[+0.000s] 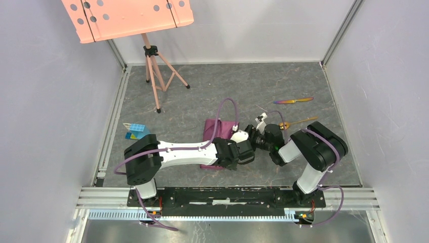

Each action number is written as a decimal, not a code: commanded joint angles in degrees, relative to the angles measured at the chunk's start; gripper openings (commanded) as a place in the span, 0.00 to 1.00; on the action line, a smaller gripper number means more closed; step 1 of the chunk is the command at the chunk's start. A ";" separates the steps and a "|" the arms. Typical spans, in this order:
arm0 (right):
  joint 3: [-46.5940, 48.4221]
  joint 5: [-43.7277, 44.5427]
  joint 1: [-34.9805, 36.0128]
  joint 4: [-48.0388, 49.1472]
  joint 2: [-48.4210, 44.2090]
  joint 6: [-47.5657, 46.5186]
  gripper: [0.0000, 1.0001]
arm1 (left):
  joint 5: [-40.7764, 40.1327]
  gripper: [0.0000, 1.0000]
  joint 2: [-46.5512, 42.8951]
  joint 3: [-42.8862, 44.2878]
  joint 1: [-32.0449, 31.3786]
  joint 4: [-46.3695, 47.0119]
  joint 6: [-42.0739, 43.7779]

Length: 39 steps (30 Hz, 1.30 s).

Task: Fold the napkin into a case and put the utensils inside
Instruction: Pick up the 2/3-rectangle-folded napkin at the center of the board.

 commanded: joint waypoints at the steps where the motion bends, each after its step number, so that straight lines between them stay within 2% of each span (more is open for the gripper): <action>1: 2.09 2.24 0.16 1.92 2.76 -0.44 0.65 | -1.40 0.02 -2.88 0.02 -0.16 1.22 -1.80; 8: 3.59 3.65 -0.03 3.06 4.70 -1.42 0.48 | -0.96 0.02 -2.80 -0.15 -0.15 1.31 -1.76; 17: 5.41 5.13 -0.36 1.51 5.69 -3.62 0.45 | -0.78 0.02 -3.48 -1.21 -0.23 1.73 -2.09; 20: 6.00 5.01 -0.48 1.61 6.20 -4.23 0.37 | -0.65 0.02 -3.55 -1.36 -0.15 2.04 -2.07; 22: 5.86 5.04 -0.47 2.91 6.44 -4.52 0.26 | -0.09 0.02 -3.53 -1.39 -0.19 2.52 -1.90; 24: 5.88 5.09 -0.47 3.42 6.46 -6.49 0.10 | 1.48 0.03 -3.74 -1.30 -0.20 3.41 -1.10; 25: 6.23 4.84 -0.44 3.10 6.53 -8.10 0.02 | 2.52 0.07 -4.12 -1.30 -0.21 4.15 -0.81; 27: 7.14 3.27 -0.50 2.92 6.84 -10.65 0.00 | 5.08 0.29 -5.60 -1.64 -0.14 6.27 -0.51; 29: 7.60 1.76 -0.50 2.70 6.99 -12.88 0.00 | 6.67 0.43 -7.66 -1.24 0.21 7.00 -0.03; 31: 8.38 0.57 -0.47 0.59 6.78 -15.45 0.00 | 7.96 0.49 -10.65 -1.08 1.53 7.18 0.09; 33: 9.39 0.51 -0.45 -3.22 6.17 -18.48 0.00 | 10.31 0.49 -14.11 -2.57 4.24 8.93 -0.21; 35: 10.27 0.19 -0.45 -5.77 5.44 -21.19 0.00 | 12.16 0.45 -17.85 -6.28 7.76 13.31 -0.87; 39: 13.14 -1.11 -0.45 -11.94 4.78 -26.13 0.00 | 13.76 0.25 -22.13 -13.55 16.83 20.49 -3.23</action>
